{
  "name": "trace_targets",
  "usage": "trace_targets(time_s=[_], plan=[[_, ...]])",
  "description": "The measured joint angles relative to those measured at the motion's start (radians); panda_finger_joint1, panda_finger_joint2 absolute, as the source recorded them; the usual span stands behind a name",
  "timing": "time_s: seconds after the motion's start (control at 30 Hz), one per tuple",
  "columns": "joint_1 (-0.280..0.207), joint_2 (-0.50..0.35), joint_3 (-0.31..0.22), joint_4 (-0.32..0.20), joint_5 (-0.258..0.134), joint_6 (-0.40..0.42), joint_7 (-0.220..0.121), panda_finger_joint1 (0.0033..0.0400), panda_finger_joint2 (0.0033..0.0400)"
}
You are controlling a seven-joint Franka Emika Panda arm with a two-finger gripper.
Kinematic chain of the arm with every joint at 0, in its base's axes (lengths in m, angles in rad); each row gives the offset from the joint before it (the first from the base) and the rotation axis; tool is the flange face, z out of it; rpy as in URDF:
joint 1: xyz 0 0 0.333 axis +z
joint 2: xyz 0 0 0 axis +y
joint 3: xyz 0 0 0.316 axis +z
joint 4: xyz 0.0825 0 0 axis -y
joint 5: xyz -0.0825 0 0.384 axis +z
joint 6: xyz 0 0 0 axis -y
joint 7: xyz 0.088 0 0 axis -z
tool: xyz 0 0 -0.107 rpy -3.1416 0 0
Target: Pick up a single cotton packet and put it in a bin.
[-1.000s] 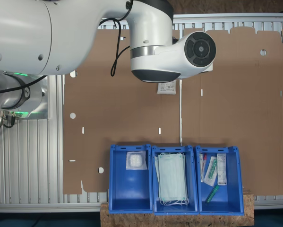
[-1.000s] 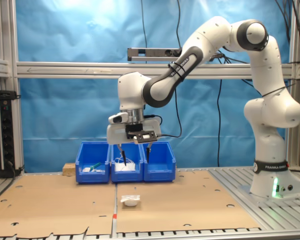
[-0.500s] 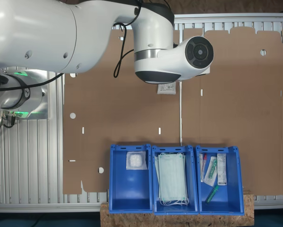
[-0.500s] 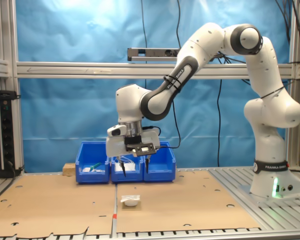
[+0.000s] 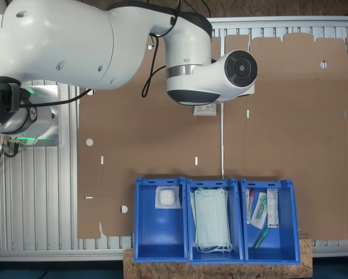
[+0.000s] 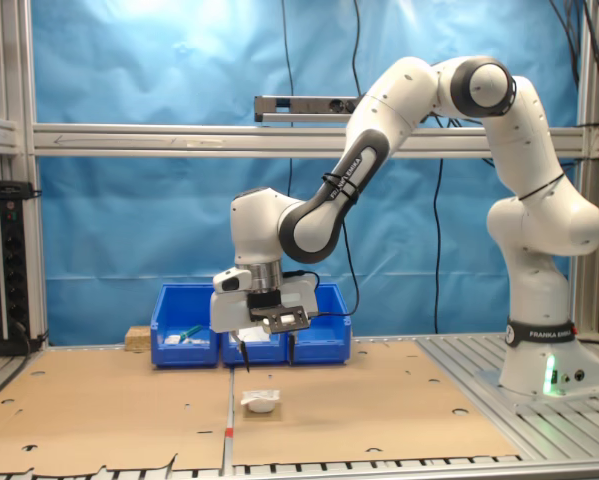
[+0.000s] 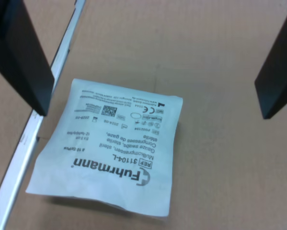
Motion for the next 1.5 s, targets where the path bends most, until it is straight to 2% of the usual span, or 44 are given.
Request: trace_targets(time_s=[1.5], plan=[[-0.007, 0.122, -0.006, 0.004, 0.000, 0.169, 0.000, 0.0400, 0.0400]])
